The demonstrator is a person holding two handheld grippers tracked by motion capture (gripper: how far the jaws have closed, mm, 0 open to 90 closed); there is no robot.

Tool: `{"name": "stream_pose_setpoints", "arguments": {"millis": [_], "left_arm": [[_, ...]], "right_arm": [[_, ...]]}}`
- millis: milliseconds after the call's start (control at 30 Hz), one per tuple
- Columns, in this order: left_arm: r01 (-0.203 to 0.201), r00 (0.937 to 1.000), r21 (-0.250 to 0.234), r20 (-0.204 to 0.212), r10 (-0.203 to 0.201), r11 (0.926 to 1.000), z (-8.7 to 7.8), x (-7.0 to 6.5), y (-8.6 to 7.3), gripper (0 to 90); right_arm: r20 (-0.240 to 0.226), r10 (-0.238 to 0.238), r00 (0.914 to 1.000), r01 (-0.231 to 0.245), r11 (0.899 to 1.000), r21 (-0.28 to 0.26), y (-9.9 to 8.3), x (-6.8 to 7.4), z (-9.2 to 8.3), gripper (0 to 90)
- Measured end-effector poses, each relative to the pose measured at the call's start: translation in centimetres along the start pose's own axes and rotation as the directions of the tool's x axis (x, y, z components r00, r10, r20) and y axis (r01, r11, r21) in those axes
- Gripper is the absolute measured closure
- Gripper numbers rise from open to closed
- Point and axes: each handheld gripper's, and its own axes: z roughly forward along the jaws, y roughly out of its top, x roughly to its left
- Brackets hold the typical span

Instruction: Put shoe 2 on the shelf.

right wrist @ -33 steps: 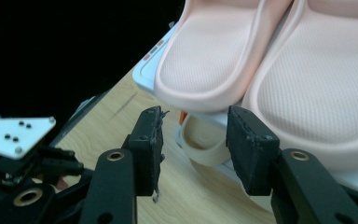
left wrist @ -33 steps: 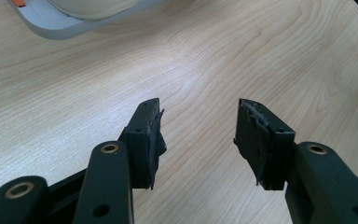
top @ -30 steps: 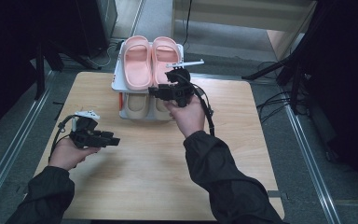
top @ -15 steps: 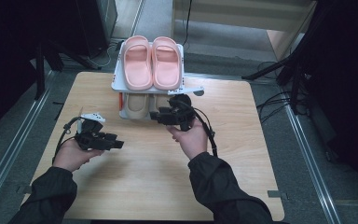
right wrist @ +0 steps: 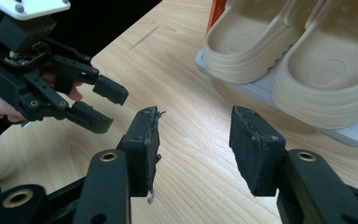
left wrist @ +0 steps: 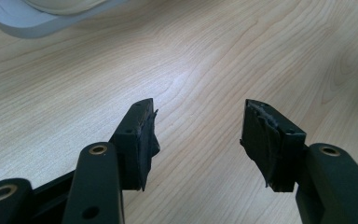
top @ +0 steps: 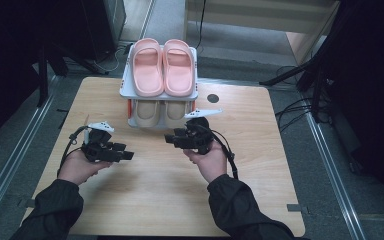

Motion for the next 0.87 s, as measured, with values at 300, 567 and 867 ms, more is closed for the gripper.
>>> {"name": "stream_pose_setpoints", "arguments": {"millis": [300,567,867], "left_arm": [[-0.012,0.9999,-0.001,-0.005,0.012,0.9999,-0.1,0.0,-0.2,41.4],[-0.007,1.0000,-0.024,-0.006,0.007,0.9997,-0.4,0.1,-0.2,38.8],[-0.005,0.9998,-0.039,-0.017,0.005,0.9992,-0.5,0.0,-0.2,34.6]], "right_arm": [[-0.003,-0.020,0.9998,0.020,1.000,-0.021,-1.6,-0.6,0.0,51.4],[-0.002,-0.039,0.9992,0.039,0.999,0.002,-2.9,-1.0,0.2,50.3],[-0.020,-0.103,0.9944,0.103,0.995,-0.007,-3.4,-0.7,0.4,46.8]]}}
